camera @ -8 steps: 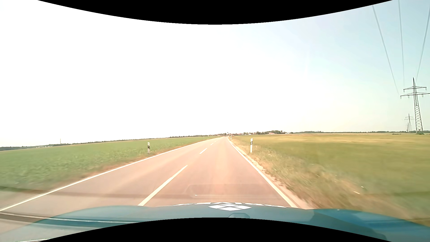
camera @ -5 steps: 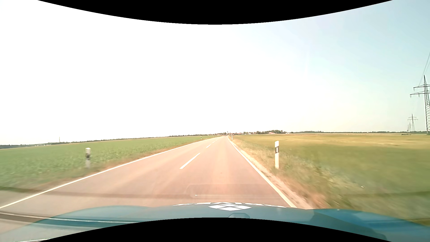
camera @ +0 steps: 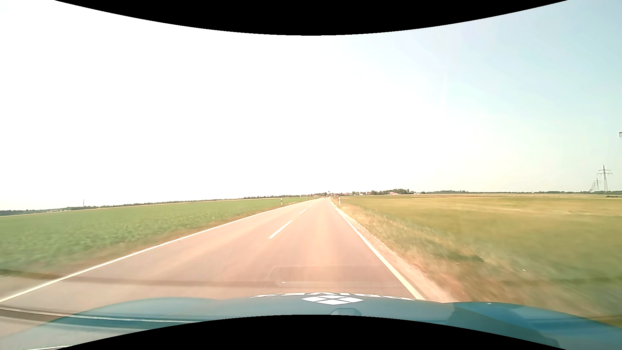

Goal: Follow the waypoints while adhering to traffic rules and regulations

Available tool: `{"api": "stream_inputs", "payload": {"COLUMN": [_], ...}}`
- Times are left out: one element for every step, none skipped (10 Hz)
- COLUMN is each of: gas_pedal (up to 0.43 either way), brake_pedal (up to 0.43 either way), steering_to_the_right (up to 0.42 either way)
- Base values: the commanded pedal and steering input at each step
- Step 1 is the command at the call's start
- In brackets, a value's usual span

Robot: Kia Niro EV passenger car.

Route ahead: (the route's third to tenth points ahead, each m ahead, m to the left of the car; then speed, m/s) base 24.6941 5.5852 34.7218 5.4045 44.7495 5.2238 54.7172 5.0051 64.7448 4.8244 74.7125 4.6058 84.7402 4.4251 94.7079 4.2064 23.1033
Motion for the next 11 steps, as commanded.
{"api": "stream_inputs", "payload": {"gas_pedal": [0.228,0.228,0.228,0.228,0.228,0.228,0.228,0.228,0.228,0.228,0.228], "brake_pedal": [0.0,0.0,0.0,0.0,0.0,0.0,0.0,0.0,0.0,0.0,0.0], "steering_to_the_right": [0.0,0.0,0.0,0.0,0.0,-0.001,-0.001,-0.001,0.0,0.0,0.0]}}
